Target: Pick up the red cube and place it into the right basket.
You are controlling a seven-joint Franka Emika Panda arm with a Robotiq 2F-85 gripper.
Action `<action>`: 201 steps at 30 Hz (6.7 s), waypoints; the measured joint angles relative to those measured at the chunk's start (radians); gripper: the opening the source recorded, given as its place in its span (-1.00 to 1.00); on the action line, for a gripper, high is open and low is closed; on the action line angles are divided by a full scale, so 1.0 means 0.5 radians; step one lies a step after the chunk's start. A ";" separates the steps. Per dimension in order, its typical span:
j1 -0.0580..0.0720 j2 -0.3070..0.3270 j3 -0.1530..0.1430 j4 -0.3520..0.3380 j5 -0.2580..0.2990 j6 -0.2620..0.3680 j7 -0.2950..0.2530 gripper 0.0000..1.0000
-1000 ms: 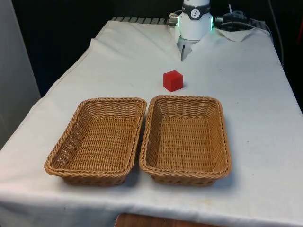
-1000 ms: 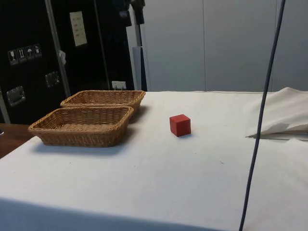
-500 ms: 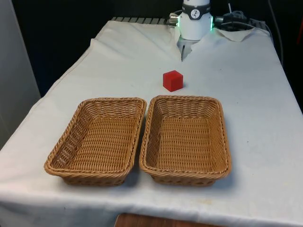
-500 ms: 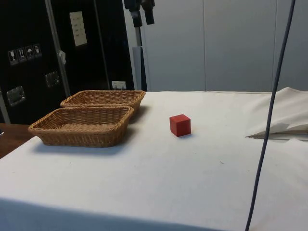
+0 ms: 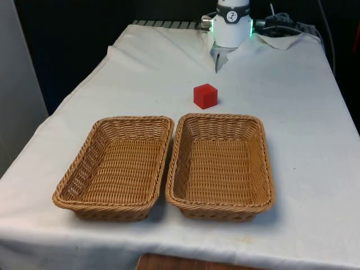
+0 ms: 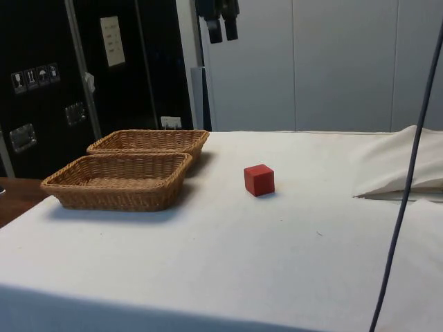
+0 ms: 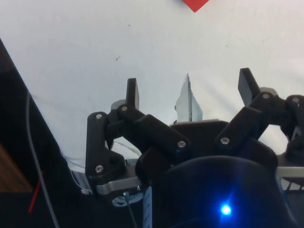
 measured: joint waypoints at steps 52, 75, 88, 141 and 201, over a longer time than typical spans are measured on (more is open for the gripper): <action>-0.020 0.050 0.044 -0.724 0.012 0.890 0.468 1.00; -0.030 0.362 0.038 -0.812 0.076 1.268 0.682 1.00; -0.030 0.594 0.050 -0.822 0.118 1.468 0.848 1.00; -0.044 0.902 0.014 -0.802 0.124 1.740 1.154 -0.97; -0.074 0.566 -0.216 -0.406 0.230 1.200 0.238 -0.97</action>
